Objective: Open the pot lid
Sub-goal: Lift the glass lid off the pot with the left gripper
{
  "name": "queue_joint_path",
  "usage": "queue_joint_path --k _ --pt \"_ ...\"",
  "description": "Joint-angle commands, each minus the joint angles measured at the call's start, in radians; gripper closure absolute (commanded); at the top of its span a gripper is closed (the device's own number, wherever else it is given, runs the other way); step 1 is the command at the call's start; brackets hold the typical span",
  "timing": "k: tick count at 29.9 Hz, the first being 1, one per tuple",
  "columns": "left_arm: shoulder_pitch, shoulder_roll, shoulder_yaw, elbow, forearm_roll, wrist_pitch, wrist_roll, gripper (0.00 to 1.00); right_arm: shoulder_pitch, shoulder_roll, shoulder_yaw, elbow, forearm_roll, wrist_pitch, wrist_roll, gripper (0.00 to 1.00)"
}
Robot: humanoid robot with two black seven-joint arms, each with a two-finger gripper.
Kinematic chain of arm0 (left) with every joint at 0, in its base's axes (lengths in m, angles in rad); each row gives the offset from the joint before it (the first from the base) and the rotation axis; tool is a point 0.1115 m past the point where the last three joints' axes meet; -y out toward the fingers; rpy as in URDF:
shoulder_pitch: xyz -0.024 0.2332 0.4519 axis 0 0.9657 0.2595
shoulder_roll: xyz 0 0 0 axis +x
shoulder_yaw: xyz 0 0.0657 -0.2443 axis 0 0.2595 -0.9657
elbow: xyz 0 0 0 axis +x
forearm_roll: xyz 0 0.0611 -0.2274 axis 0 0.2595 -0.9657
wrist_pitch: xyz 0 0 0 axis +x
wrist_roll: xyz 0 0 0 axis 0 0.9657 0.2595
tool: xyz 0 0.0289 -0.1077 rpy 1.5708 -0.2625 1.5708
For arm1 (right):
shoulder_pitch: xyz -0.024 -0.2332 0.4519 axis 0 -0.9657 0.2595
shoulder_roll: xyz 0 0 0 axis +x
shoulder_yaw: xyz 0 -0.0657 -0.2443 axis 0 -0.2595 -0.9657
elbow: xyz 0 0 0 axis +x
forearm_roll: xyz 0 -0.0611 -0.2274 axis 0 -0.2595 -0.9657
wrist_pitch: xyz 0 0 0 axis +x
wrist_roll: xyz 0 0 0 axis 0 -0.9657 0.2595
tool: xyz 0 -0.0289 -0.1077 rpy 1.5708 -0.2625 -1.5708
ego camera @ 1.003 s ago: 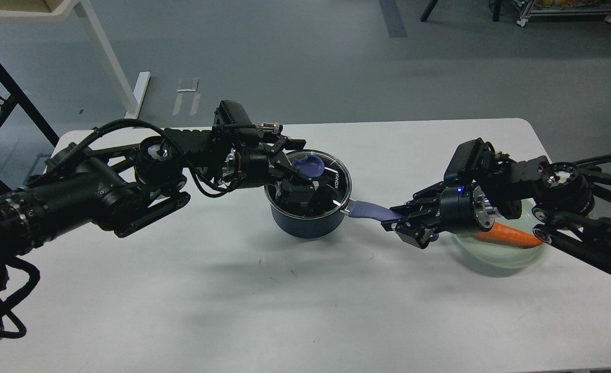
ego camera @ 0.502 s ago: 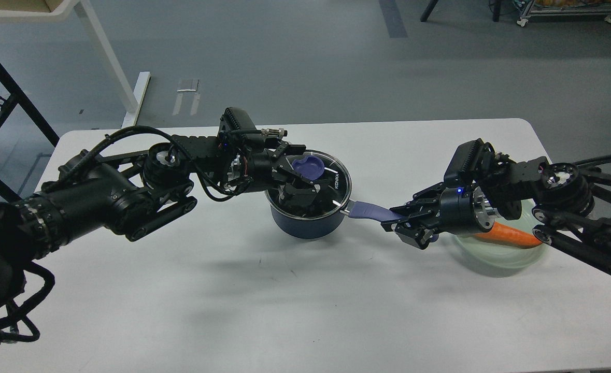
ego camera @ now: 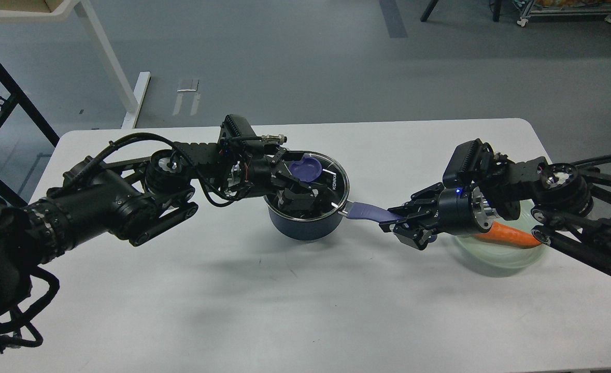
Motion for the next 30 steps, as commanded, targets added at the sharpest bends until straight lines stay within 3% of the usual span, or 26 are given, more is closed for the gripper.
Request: queue_joint_path --k 1,6,8,12,20,30 --pt "0.002 0.001 0.0 0.0 0.001 0.024 0.0 0.33 0.0 0.0 -0.001 0.003 0.0 0.0 0.0 0.67" --pt "-0.001 -0.001 0.0 -0.002 0.003 0.045 0.0 0.52 0.0 0.0 -0.001 0.003 0.0 0.0 0.0 0.67" --pt "-0.006 0.005 -0.002 -0.011 0.001 0.047 0.0 0.54 0.0 -0.002 -0.001 0.003 0.0 0.0 0.0 0.67" --pt "-0.018 0.054 -0.003 -0.034 -0.002 0.067 0.0 0.54 0.0 -0.002 0.001 0.003 0.0 -0.001 0.0 0.67" --pt "-0.026 0.321 -0.005 -0.207 -0.006 0.074 0.0 0.53 -0.003 -0.014 0.002 0.003 0.0 -0.001 0.0 0.67" --pt "0.121 0.59 -0.002 -0.247 -0.094 0.215 0.0 0.52 -0.003 -0.015 0.002 0.003 0.0 -0.001 0.0 0.67"
